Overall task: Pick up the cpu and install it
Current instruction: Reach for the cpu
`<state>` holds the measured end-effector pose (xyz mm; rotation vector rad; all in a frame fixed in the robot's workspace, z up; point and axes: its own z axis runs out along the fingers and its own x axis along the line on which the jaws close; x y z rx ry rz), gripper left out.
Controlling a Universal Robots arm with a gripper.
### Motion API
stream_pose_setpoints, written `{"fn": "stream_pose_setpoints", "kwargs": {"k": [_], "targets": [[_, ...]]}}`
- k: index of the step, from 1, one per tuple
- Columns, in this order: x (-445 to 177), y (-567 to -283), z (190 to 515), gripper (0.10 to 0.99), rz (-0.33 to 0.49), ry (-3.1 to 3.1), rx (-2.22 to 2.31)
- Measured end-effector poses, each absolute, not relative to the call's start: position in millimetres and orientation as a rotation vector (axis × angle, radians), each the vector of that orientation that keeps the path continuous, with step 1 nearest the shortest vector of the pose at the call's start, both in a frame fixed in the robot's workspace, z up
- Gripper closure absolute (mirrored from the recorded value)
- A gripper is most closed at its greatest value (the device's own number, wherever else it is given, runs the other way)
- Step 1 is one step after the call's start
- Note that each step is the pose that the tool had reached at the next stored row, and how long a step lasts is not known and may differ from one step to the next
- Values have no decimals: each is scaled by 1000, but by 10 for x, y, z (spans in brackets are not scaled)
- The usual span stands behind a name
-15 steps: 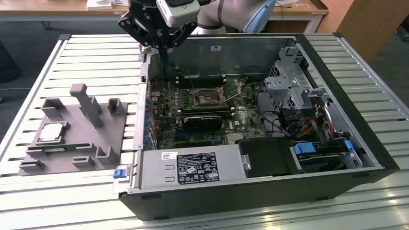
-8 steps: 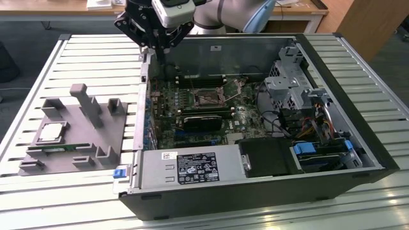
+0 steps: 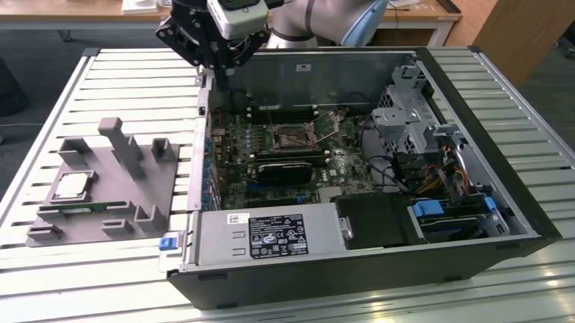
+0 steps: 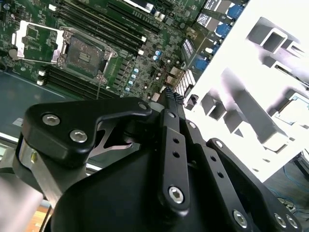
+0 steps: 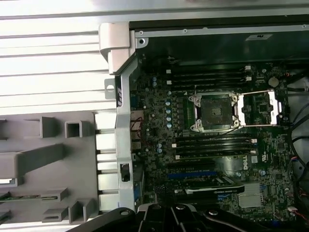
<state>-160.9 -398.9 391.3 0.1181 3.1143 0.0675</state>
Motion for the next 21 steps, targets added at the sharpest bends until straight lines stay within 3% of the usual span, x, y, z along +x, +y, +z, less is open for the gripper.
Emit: {"fn": "stream_pose_setpoints", "kwargs": {"k": [21], "targets": [[-1754, -3989, 3904, 980, 68, 3115, 118]]}}
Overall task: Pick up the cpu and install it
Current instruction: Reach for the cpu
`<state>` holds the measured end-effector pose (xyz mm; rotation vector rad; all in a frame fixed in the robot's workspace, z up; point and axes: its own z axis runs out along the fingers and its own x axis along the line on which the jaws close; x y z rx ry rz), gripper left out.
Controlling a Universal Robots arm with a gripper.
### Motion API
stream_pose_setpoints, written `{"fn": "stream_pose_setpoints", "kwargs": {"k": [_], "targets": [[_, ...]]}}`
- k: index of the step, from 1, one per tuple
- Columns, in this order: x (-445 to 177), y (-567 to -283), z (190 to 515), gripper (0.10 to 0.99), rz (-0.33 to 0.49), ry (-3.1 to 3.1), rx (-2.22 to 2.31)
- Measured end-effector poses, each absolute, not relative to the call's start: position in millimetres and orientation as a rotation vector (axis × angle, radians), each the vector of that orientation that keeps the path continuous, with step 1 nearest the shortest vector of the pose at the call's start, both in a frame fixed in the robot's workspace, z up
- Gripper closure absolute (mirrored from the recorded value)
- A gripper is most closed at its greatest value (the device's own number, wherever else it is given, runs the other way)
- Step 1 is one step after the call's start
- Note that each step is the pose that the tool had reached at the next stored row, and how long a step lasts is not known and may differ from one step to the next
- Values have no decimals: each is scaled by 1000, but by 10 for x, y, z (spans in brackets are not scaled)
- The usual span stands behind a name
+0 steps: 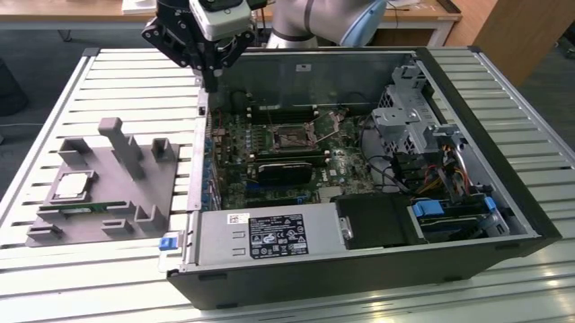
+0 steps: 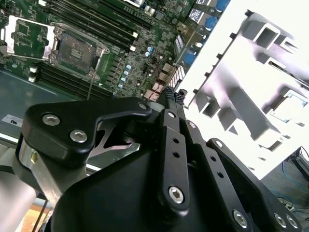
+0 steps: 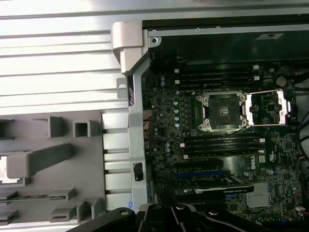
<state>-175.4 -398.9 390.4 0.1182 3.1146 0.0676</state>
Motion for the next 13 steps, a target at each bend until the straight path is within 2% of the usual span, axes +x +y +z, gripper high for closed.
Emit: {"fn": "stream_pose_setpoints", "kwargs": {"k": [13], "targets": [[-1847, -3989, 3899, 980, 68, 3115, 118]]}}
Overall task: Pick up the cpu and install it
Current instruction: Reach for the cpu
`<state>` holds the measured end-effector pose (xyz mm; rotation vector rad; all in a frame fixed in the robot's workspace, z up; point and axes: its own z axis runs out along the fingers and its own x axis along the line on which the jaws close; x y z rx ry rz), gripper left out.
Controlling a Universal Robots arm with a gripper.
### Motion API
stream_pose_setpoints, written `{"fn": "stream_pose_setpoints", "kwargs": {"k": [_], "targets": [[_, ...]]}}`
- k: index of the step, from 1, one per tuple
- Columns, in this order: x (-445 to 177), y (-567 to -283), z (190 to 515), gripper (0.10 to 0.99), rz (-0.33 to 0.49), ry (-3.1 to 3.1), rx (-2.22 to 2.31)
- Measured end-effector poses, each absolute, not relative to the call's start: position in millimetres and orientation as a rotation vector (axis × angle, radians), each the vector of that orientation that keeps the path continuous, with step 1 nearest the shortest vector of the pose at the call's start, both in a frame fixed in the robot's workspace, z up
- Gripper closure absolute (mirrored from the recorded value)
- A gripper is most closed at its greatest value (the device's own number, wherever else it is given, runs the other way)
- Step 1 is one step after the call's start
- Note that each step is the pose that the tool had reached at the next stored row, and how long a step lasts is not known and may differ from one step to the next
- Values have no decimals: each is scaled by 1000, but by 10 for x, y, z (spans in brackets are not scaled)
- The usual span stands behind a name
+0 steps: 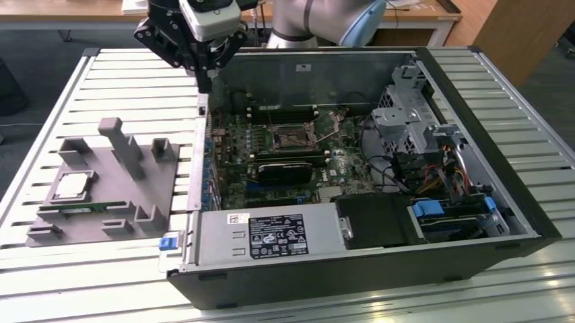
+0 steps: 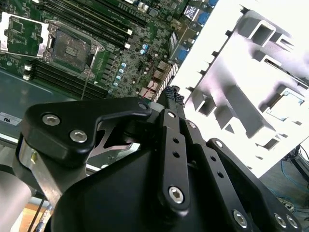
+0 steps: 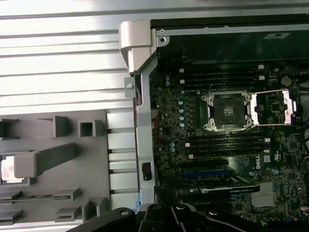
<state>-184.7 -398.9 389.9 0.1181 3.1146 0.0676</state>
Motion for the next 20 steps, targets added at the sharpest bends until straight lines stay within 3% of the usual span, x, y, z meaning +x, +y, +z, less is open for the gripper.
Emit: {"fn": "stream_pose_setpoints", "kwargs": {"k": [20], "targets": [[-1975, -3989, 3890, 980, 67, 3115, 118]]}}
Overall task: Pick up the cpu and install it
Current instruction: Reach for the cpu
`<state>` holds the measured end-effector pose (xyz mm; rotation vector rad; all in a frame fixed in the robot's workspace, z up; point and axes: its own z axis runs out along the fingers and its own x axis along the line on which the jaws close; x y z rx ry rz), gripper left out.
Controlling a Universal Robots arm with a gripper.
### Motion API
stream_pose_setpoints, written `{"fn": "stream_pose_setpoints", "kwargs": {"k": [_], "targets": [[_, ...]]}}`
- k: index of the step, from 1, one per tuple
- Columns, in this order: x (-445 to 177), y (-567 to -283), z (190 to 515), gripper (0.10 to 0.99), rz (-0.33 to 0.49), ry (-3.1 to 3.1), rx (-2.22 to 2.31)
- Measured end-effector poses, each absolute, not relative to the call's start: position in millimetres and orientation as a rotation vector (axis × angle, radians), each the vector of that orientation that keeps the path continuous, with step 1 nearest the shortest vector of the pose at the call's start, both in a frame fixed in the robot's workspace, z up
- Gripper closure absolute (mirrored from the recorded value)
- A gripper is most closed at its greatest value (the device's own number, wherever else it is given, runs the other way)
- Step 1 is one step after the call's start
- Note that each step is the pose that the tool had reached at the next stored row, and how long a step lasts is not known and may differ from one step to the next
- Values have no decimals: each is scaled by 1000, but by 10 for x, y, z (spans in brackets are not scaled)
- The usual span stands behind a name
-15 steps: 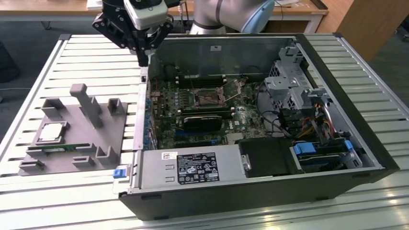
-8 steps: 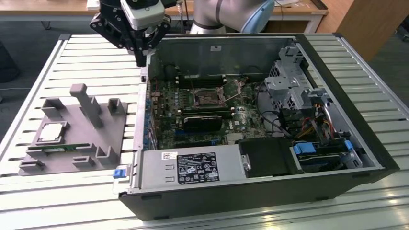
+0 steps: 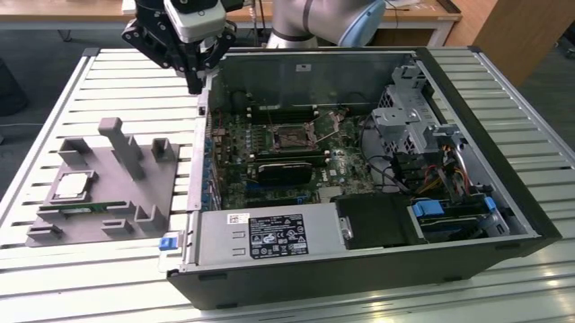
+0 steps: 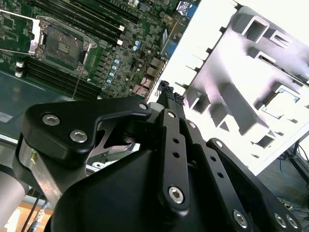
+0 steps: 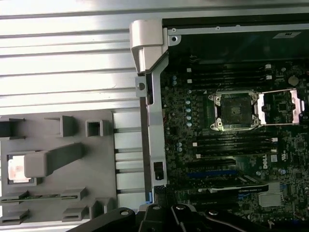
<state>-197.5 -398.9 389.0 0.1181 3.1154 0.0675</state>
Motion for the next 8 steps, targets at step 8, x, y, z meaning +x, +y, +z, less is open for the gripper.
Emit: {"fn": "stream_pose_setpoints", "kwargs": {"k": [8], "targets": [[-2023, -3989, 3885, 980, 68, 3116, 118]]}}
